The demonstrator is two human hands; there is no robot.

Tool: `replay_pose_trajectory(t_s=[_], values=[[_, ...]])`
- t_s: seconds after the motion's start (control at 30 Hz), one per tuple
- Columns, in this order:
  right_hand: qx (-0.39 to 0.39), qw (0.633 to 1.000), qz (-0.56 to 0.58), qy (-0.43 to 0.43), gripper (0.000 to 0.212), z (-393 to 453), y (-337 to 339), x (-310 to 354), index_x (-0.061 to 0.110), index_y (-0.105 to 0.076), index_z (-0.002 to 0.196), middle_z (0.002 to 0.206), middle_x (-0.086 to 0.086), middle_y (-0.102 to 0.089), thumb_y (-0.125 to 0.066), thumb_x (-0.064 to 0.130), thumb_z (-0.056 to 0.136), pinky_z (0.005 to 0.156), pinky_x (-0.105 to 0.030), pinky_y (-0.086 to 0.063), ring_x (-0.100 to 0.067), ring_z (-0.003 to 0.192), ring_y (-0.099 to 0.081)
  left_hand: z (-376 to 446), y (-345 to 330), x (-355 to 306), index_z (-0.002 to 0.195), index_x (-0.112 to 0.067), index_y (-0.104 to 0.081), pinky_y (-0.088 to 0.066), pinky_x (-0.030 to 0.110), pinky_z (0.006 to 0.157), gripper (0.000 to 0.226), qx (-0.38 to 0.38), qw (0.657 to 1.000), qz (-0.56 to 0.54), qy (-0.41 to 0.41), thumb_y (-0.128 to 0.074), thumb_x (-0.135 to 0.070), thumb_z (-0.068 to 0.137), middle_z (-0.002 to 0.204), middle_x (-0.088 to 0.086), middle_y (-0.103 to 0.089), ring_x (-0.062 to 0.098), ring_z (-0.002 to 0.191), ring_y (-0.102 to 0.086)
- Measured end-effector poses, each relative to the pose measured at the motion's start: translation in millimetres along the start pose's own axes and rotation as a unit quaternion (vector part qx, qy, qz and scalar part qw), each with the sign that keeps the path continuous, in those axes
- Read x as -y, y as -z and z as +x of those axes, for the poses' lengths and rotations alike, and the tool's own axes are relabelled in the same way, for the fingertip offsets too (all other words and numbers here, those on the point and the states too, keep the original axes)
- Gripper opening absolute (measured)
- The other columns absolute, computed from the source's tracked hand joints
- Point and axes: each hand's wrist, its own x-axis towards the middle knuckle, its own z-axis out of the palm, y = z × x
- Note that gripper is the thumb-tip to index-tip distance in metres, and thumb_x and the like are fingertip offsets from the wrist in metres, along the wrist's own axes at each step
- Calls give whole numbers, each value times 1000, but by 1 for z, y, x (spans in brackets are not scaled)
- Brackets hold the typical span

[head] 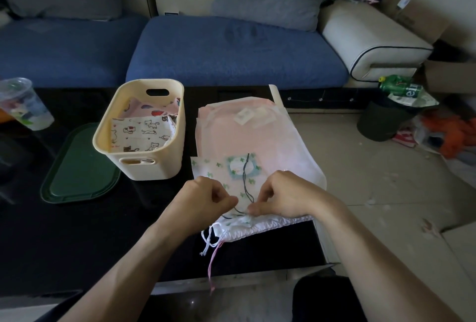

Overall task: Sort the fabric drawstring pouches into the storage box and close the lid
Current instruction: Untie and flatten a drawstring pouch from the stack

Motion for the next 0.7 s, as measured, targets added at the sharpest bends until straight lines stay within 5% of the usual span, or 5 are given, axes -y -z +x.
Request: replay_pose_trajectory(t_s=[0.07, 0.2, 0.37, 0.53, 0.7], values=[[10, 1000, 16, 15, 26, 2, -2, -2, 29, -76, 76, 80, 16, -70, -79, 55, 78, 77, -23, -51, -3, 90, -64, -1, 6, 3, 92, -28, -68, -48, 11, 64, 24, 17, 1000, 19, -11, -78, -45, 79, 86, -12, -67, 0, 77, -62], [-31, 997, 50, 55, 18, 8, -4, -4, 25, -73, 84, 88, 14, -71, -73, 43, 88, 80, -26, -51, 2, 85, -63, -3, 12, 9, 133, -53, -42, -47, 16, 77, 70, 85, 993, 76, -35, -81, -37, 77, 109, -14, -54, 1, 86, -58], [-102, 976, 165, 95, 22, 13, -11, 3, 14, -67, 92, 83, 7, -75, -65, 35, 96, 71, -25, -54, -5, 74, -70, -3, 7, 4, 95, -33, -69, -42, 10, 67, 12, 55, 992, 89, -74, -76, -33, 85, 101, -17, -62, -1, 80, -59], [-111, 968, 194, 119, 18, 16, -18, 2, 16, -66, 92, 82, 4, -75, -65, 33, 96, 72, -23, -54, -7, 78, -70, -6, 12, -2, 84, -18, -65, -58, 32, 70, 16, 94, 993, -38, -57, -77, -28, 86, 74, -15, -69, 5, 65, -70], [-90, 978, 146, 116, 18, 20, -20, 1, 17, -71, 90, 73, 8, -66, -70, 35, 93, 64, -25, -46, -1, 62, -56, -5, 15, -5, 90, -7, -60, -58, 43, 59, 9, 121, 983, -130, -48, -65, -13, 94, 81, 5, -72, 25, 60, -73]])
